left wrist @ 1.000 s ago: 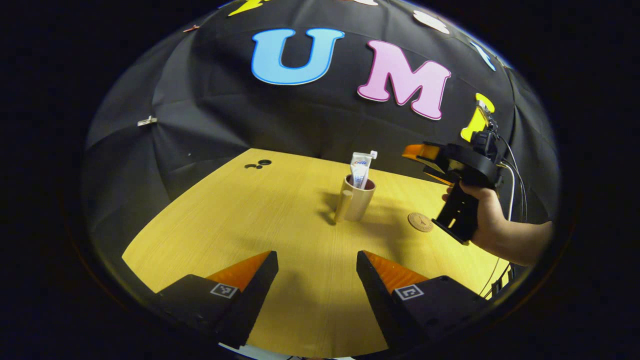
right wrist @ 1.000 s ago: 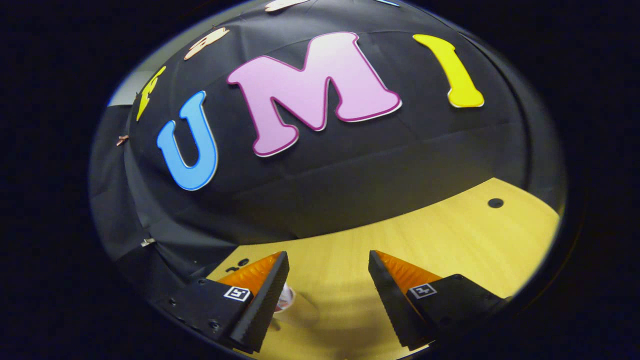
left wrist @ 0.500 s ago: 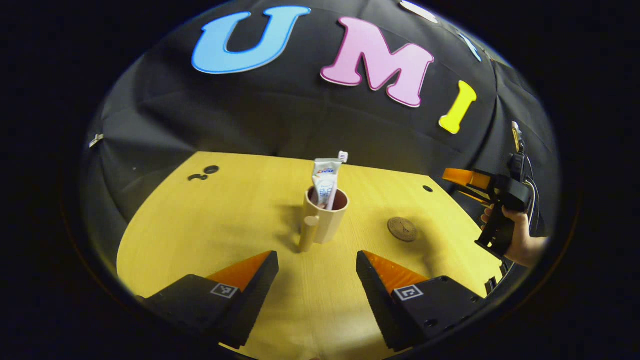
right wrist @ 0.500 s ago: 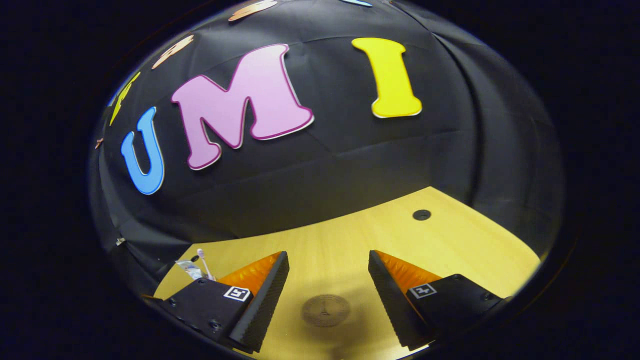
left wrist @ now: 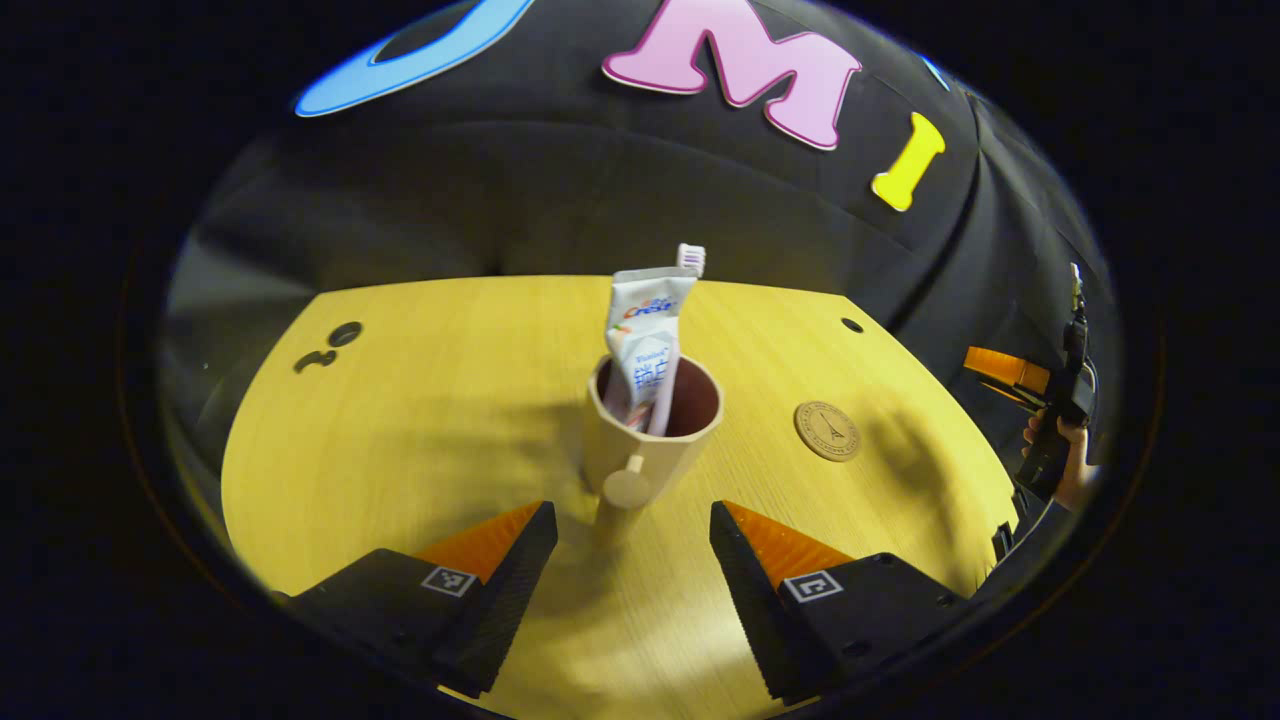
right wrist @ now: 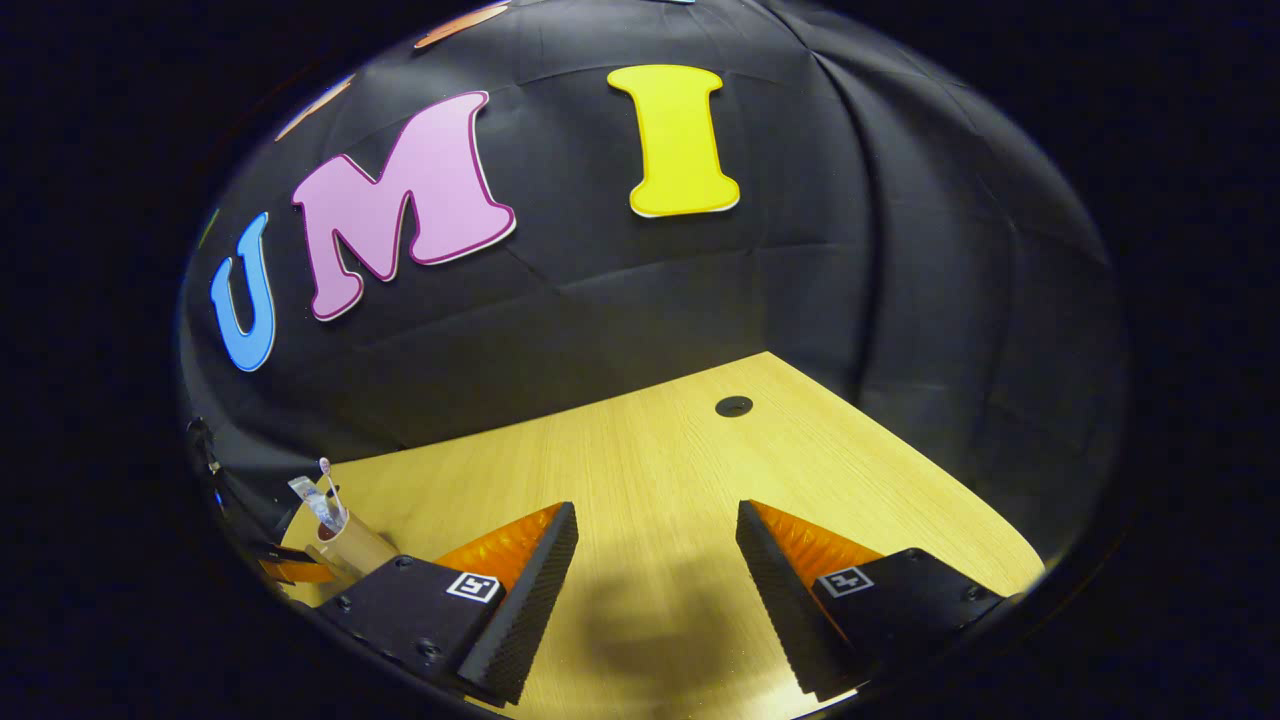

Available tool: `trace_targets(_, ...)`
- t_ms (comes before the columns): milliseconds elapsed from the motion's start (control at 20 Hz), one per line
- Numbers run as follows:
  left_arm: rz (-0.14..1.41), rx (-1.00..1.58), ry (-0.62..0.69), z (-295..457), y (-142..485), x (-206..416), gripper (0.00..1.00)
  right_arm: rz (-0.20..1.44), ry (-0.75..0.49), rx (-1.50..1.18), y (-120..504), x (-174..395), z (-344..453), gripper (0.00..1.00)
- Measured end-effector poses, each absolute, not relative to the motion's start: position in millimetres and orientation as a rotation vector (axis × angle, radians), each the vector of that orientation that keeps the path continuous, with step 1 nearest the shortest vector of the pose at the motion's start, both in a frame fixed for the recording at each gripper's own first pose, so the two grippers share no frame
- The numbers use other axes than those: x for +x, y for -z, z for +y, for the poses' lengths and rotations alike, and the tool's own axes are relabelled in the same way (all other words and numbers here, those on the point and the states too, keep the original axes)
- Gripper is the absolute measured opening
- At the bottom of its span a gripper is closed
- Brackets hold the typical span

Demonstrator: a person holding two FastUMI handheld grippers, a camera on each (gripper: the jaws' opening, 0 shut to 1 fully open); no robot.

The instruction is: Put the toothbrush and toothpaste on the desktop into the cup, then pick up the cup and place it on the coaster on the desktop.

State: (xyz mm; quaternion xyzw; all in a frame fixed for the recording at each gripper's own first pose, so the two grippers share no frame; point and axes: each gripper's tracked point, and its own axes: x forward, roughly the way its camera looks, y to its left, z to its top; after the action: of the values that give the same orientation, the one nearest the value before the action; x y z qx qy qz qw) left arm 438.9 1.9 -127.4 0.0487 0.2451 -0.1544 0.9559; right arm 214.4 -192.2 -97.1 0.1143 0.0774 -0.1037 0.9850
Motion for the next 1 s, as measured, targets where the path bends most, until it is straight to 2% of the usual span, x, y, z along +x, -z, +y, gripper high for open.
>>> trace_targets(150,0.546,0.082,0.333,0.5,125.5,452.1,0.94,0.188,0.226,0.244,107.1,202.7,-207.6,0.98)
trace_targets(550,0.643,0.081,0.35,-5.4,124.1,463.2,0.75,0.252,0.246,0.244,125.5,171.9,-237.2,0.98)
trace_targets(600,0.646,0.094,0.34,-3.5,122.5,462.3,0.51,0.26,0.249,0.244,128.2,166.6,-240.5,0.98)
trace_targets(700,0.666,0.117,0.325,-3.1,127.0,461.6,0.43,0.271,0.261,0.256,132.6,159.6,-247.2,0.98)
trace_targets(750,0.671,0.122,0.322,-4.0,126.6,460.5,0.29,0.273,0.269,0.268,134.6,159.0,-252.7,0.98)
trace_targets(800,0.678,0.124,0.32,-5.5,126.9,460.0,0.44,0.273,0.276,0.284,136.7,157.9,-257.2,0.98)
trace_targets(900,0.684,0.131,0.301,-10.0,129.3,458.3,0.35,0.273,0.286,0.321,137.7,156.3,-260.3,0.98)
trace_targets(950,0.687,0.137,0.283,-11.0,129.0,457.6,0.39,0.274,0.288,0.334,138.2,156.3,-261.2,0.98)
trace_targets(1000,0.685,0.148,0.264,-11.3,129.7,457.4,0.36,0.271,0.287,0.343,136.8,156.9,-261.6,0.98)
